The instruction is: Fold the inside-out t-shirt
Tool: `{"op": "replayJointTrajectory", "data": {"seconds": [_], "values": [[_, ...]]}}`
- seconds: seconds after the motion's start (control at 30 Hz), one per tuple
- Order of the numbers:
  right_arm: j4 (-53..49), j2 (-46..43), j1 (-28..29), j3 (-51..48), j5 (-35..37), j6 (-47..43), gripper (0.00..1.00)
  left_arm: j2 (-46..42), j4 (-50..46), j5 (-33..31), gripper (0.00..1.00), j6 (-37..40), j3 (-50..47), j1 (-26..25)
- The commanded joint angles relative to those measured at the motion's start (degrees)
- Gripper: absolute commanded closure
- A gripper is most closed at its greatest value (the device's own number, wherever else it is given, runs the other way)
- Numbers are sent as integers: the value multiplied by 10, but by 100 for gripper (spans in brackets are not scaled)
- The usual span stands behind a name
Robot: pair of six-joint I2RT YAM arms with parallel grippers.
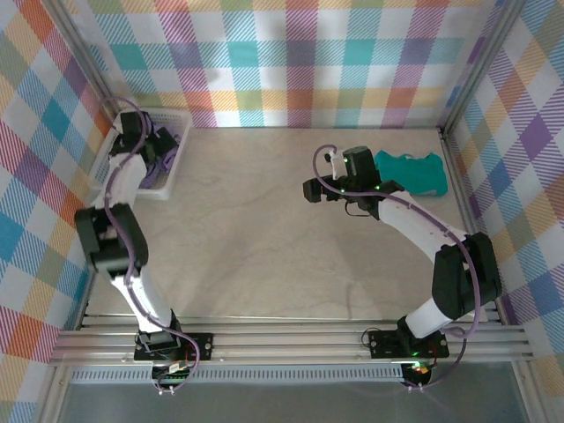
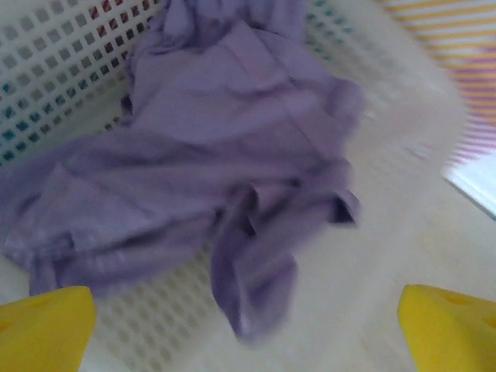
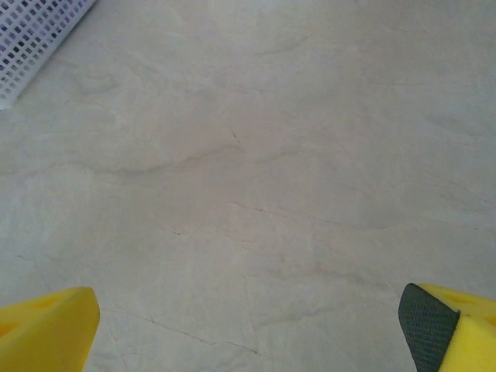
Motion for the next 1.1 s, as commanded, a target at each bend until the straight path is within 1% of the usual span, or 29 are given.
{"op": "replayJointTrajectory", "data": {"seconds": [0.0, 0.13, 0.17, 0.2, 0.23, 0.3, 0.4, 0.47, 0.5, 0.53, 0.63, 0.7, 0.73, 0.77, 0.83, 0.93, 1.03, 1.07], "values": [[22, -4, -2, -7, -28, -2, 0, 136, -166, -27, 0, 35, 166, 11], [22, -19, -2, -14, -26, -7, 0, 323, -300, -24, 0, 43, 444, 24], [26, -22, -2, -17, -24, -5, 0, 357, -315, -15, 2, 41, 495, 27], [30, -25, -2, -21, -21, -2, 0, 376, -318, -4, 5, 41, 522, 29], [37, -26, -2, -24, -21, 0, 0, 386, -309, 4, 11, 38, 529, 31], [38, -26, -2, -24, -23, 2, 0, 391, -287, 19, 25, 35, 525, 33], [32, -27, -2, -21, -20, 3, 0, 378, -259, 48, 59, 35, 526, 33], [18, -30, -2, -14, -20, 2, 0, 340, -250, 59, 87, 33, 526, 32], [10, -34, -2, -12, -19, 1, 0, 317, -251, 60, 95, 33, 525, 32], [4, -41, -1, -12, -17, 0, 0, 284, -252, 60, 100, 32, 524, 30], [-4, -71, -2, -21, 1, -5, 0, 164, -242, 63, 100, 40, 500, 16], [-11, -91, -2, -27, 23, -10, 0, 61, -204, 56, 100, 52, 432, -5], [-15, -102, -2, -30, 40, -12, 0, 3, -172, 61, 100, 57, 383, -20], [-20, -110, -4, -30, 56, -13, 0, -52, -138, 71, 100, 58, 336, -36], [-33, -124, -7, -25, 76, -14, 0, -134, -100, 93, 100, 54, 275, -66], [-68, -138, -18, -1, 95, -12, 0, -216, -76, 109, 100, 60, 223, -123], [-98, -158, -30, 24, 99, -10, 0, -259, -66, 125, 100, 65, 190, -186], [-110, -165, -33, 33, 101, -9, 0, -268, -64, 120, 100, 65, 179, -209]]}}
